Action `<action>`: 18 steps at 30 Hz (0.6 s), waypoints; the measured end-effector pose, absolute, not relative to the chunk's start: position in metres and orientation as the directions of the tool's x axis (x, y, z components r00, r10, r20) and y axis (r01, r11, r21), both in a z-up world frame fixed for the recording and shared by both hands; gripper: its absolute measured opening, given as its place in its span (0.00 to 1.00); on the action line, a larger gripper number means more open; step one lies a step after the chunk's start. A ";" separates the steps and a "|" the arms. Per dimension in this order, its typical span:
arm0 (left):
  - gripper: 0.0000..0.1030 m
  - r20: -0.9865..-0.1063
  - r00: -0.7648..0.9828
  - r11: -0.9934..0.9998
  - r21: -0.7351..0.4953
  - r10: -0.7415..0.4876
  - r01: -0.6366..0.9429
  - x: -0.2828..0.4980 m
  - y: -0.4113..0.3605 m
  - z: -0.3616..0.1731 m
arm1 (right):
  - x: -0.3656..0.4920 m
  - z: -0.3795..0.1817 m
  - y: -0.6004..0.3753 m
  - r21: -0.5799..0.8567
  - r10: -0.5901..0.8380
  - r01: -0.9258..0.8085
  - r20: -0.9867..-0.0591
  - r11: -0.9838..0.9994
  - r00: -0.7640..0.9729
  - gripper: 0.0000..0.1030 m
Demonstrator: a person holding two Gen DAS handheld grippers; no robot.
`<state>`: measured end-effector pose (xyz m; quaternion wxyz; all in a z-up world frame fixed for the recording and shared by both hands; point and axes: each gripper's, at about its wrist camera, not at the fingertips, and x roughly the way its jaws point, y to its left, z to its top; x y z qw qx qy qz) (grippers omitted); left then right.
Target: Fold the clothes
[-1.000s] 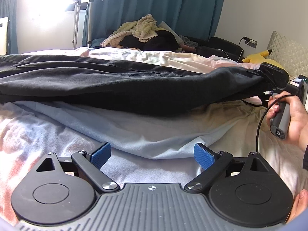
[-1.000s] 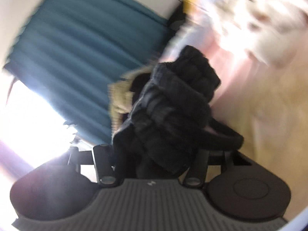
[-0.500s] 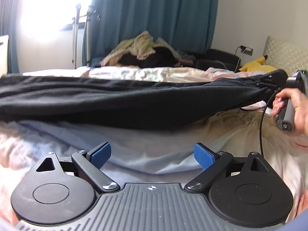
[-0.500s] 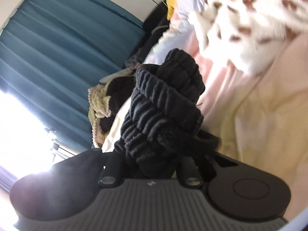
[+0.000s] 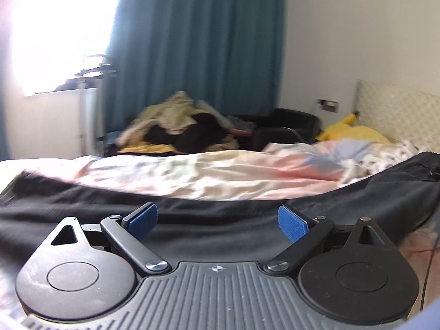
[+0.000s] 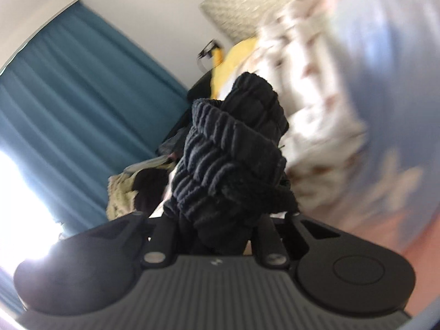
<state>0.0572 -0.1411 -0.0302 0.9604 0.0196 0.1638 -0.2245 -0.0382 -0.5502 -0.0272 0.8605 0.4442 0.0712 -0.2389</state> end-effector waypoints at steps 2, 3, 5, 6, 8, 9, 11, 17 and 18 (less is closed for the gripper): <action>0.93 -0.331 0.837 0.882 0.027 -0.436 0.470 0.071 -0.177 -0.040 | -0.067 -0.024 -0.560 0.717 -0.373 0.494 -0.339 0.491 0.863 0.15; 0.93 -0.356 0.826 0.869 0.069 -0.437 0.489 0.077 -0.194 -0.051 | -0.079 -0.023 -0.562 0.712 -0.385 0.502 -0.340 0.491 0.858 0.15; 0.93 -0.428 0.787 0.829 0.136 -0.444 0.542 0.086 -0.226 -0.076 | -0.100 -0.026 -0.566 0.704 -0.409 0.516 -0.337 0.488 0.848 0.15; 0.93 -0.478 0.748 0.800 0.141 -0.461 0.583 0.090 -0.237 -0.090 | -0.115 -0.033 -0.568 0.696 -0.423 0.523 -0.334 0.493 0.842 0.15; 0.95 -0.546 0.680 0.767 0.103 -0.489 0.634 0.095 -0.247 -0.118 | -0.128 -0.036 -0.572 0.677 -0.445 0.540 -0.334 0.501 0.831 0.15; 0.95 -0.566 0.664 0.767 0.083 -0.489 0.636 0.097 -0.250 -0.128 | -0.130 -0.037 -0.574 0.671 -0.449 0.547 -0.338 0.501 0.827 0.15; 0.97 -0.573 0.662 0.781 0.060 -0.483 0.622 0.099 -0.248 -0.134 | -0.128 -0.040 -0.575 0.673 -0.443 0.553 -0.354 0.491 0.824 0.15; 0.97 -0.551 0.682 0.796 0.054 -0.480 0.603 0.096 -0.225 -0.109 | -0.105 -0.030 -0.559 0.610 -0.497 0.593 -0.346 0.525 0.796 0.15; 0.97 -0.538 0.695 0.797 0.068 -0.477 0.600 0.095 -0.218 -0.101 | -0.100 -0.025 -0.554 0.593 -0.504 0.596 -0.339 0.541 0.794 0.15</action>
